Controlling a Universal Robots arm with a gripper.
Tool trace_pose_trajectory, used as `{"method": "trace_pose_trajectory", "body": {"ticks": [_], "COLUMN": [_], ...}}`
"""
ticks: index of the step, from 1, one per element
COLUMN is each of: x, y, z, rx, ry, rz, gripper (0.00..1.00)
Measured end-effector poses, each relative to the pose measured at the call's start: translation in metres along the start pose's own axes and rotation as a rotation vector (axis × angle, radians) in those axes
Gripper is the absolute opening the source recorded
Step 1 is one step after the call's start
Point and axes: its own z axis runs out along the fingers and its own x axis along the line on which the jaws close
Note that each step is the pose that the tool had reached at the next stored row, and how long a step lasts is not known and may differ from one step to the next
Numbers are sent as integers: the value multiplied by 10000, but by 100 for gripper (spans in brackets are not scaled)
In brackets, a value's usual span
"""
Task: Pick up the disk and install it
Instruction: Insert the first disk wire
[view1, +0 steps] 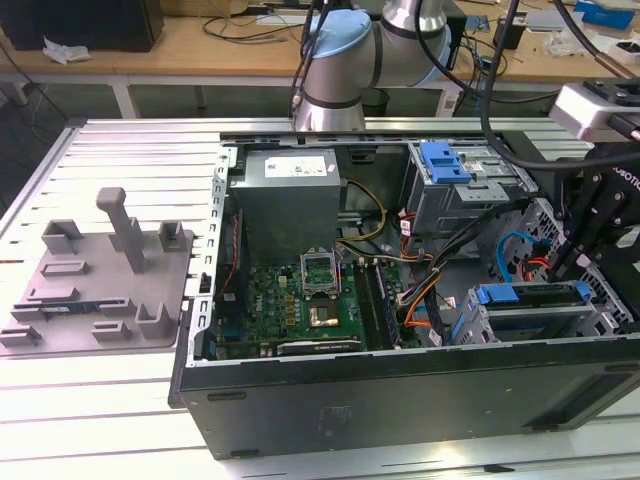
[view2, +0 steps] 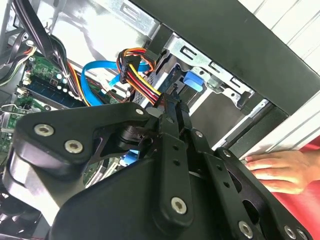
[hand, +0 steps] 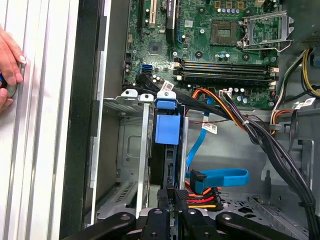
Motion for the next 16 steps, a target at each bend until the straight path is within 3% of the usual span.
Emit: {"method": "trace_pose_trajectory", "body": {"ticks": [16], "x": [-4], "y": [-2], "z": [9], "rx": [-36], "ry": [-27], "rz": [458], "gripper": [16]}}
